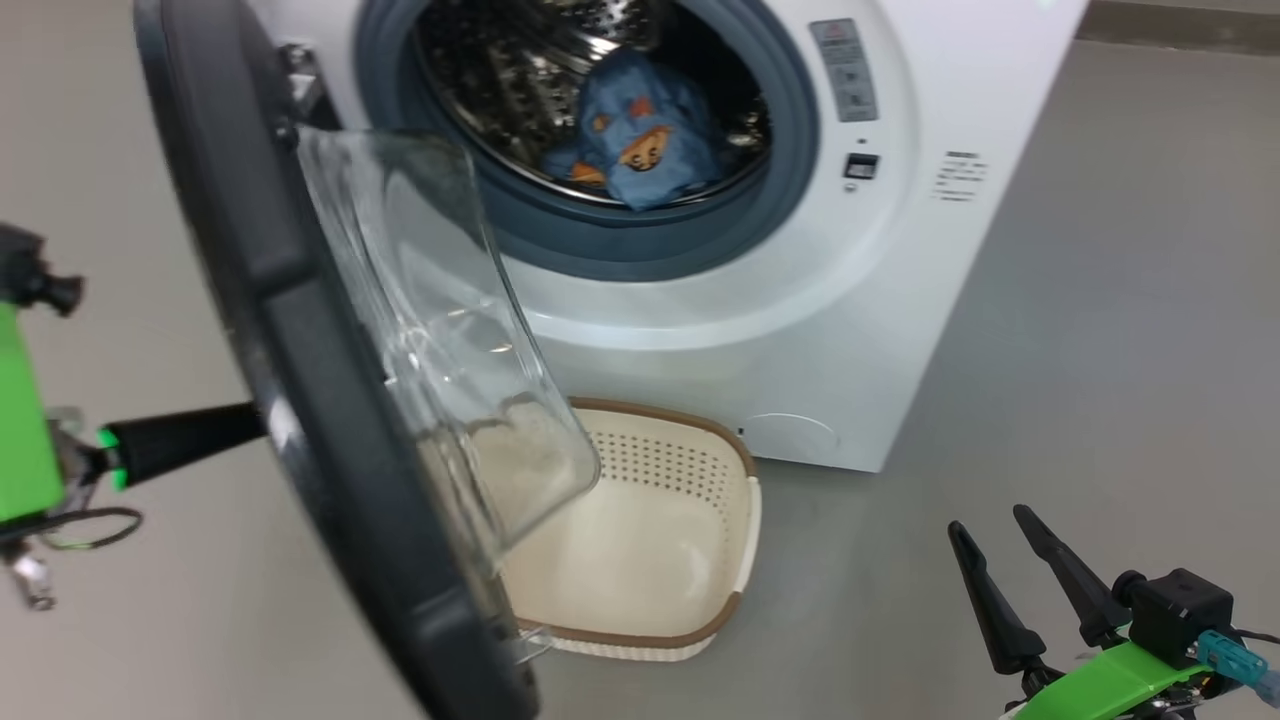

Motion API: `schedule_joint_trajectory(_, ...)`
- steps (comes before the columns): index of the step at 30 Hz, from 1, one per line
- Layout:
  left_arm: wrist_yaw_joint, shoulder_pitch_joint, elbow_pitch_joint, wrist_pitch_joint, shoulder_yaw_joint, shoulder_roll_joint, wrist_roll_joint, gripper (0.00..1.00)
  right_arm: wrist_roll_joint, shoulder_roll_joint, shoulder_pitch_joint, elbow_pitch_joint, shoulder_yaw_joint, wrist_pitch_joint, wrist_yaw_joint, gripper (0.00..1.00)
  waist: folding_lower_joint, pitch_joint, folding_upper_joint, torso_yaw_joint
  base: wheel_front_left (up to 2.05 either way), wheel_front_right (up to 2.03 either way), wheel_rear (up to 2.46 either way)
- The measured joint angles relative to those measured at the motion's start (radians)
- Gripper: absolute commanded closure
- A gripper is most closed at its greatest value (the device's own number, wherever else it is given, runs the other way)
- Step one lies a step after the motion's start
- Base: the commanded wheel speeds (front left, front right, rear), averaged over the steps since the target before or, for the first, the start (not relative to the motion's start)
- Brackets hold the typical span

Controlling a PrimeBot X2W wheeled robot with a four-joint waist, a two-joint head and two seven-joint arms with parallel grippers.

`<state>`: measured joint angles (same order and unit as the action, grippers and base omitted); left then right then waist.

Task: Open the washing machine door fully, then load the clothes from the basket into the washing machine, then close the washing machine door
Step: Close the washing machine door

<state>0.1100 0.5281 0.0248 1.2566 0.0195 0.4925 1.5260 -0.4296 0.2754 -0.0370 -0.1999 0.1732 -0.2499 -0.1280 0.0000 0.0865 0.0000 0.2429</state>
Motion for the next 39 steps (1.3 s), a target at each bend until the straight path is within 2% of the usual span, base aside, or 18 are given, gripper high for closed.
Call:
schedule_joint_trajectory(13, 0.000, 0.164, 0.079, -0.128, 0.057, -0.127, -0.080, 1.00, 0.007, -0.027, -0.001, 0.017, -0.035, 0.000, 0.000, 0.00, 0.0000, 0.025, 0.0000, -0.157, 0.00, 0.00, 0.00)
schedule_joint_trajectory(19, 0.005, 0.231, 0.149, -0.193, 0.061, -0.158, -0.110, 1.00, 0.011, -0.036, -0.010, 0.021, -0.046, 0.000, 0.000, 0.00, 0.0000, 0.052, 0.0000, -0.217, 0.00, 0.00, 0.00)
schedule_joint_trajectory(25, 0.011, 0.246, 0.182, -0.219, 0.067, -0.162, -0.132, 1.00, 0.014, -0.043, -0.010, 0.021, -0.054, 0.000, 0.000, 0.00, 0.0000, 0.074, 0.0000, -0.242, 0.00, 0.00, 0.00)
schedule_joint_trajectory(30, 0.014, 0.232, 0.175, -0.234, 0.068, -0.153, -0.139, 1.00, 0.015, -0.045, -0.010, 0.020, -0.055, 0.000, 0.000, 0.00, 0.0000, 0.070, 0.0000, -0.224, 0.00, 0.00, 0.00)
schedule_joint_trajectory(34, 0.014, 0.169, 0.152, -0.259, 0.061, -0.121, -0.148, 1.00, 0.015, -0.044, -0.010, 0.019, -0.052, 0.000, 0.000, 0.00, 0.0000, 0.062, 0.0000, -0.203, 0.00, 0.00, 0.00)
schedule_joint_trajectory(36, 0.014, 0.126, 0.133, -0.273, 0.058, -0.110, -0.148, 0.17, 0.015, -0.043, -0.010, 0.018, -0.051, 0.000, 0.000, 0.00, 0.0000, 0.057, 0.0000, -0.193, 0.00, 0.00, 0.00)
schedule_joint_trajectory(37, 0.014, 0.104, 0.122, -0.283, 0.057, -0.104, -0.148, 0.00, 0.015, -0.042, -0.010, 0.018, -0.050, 0.000, 0.000, 0.00, 0.0000, 0.055, 0.0000, -0.189, 0.00, 0.00, 0.00)
schedule_joint_trajectory(39, 0.014, 0.064, 0.114, -0.316, 0.038, -0.101, -0.148, 0.00, 0.015, -0.037, -0.010, 0.017, -0.049, 0.000, 0.000, 0.00, 0.0000, 0.051, 0.0000, -0.179, 0.00, 0.00, 0.00)
